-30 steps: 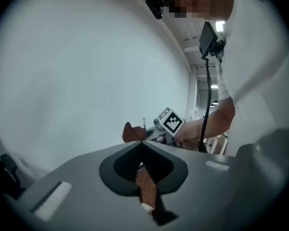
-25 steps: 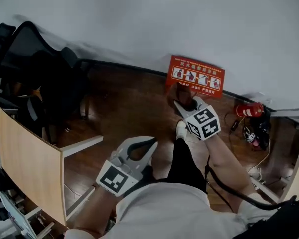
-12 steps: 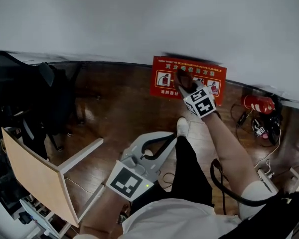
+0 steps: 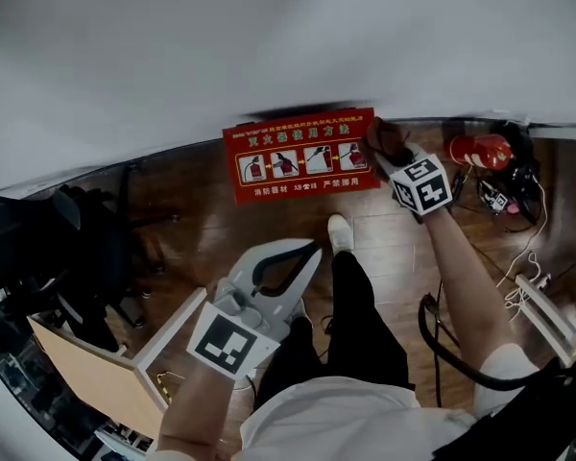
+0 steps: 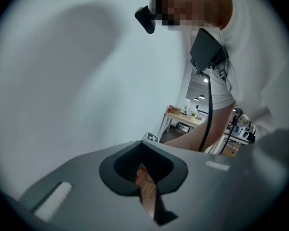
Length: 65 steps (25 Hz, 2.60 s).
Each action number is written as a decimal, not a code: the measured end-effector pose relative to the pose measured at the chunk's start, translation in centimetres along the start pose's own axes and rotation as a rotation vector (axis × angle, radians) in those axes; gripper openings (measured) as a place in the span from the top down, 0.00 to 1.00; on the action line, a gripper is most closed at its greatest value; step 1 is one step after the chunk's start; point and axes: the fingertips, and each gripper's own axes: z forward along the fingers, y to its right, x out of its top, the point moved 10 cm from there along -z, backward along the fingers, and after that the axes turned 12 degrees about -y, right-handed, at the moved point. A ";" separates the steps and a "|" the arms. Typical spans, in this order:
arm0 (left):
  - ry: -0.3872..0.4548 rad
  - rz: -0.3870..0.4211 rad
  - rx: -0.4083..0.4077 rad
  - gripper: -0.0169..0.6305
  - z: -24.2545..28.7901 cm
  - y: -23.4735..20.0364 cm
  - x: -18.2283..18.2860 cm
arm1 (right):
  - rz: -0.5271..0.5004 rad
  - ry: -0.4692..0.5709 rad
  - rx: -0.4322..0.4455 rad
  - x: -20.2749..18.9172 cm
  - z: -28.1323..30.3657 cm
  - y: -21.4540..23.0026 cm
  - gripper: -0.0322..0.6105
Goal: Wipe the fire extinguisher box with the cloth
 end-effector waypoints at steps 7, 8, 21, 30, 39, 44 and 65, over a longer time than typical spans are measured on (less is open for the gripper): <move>-0.001 -0.023 -0.069 0.97 4.2 -0.4 0.9 | 0.096 0.072 0.067 -4.0 1.4 4.0 0.86; -0.004 -0.026 -0.077 0.97 4.8 -0.5 0.7 | 0.108 0.075 0.085 -4.5 2.4 4.4 0.85; -0.101 -0.058 -0.243 0.97 14.1 -1.7 -9.9 | 0.161 -0.017 0.202 -12.2 22.0 8.3 0.85; -0.172 0.031 -0.350 0.97 18.9 -1.7 -17.0 | 0.126 -0.244 0.162 -17.6 34.7 10.3 0.85; -0.116 0.007 -0.319 0.97 17.8 -1.5 -18.6 | 0.124 -0.220 0.092 -21.1 27.0 4.9 0.85; -0.031 0.018 -0.277 0.97 14.1 -0.8 -17.8 | -0.030 -0.147 0.042 -19.4 16.0 -1.3 0.85; 0.117 -0.110 -0.053 0.97 4.2 -0.9 -27.9 | -0.124 -0.130 -0.025 -13.2 22.9 -6.9 0.85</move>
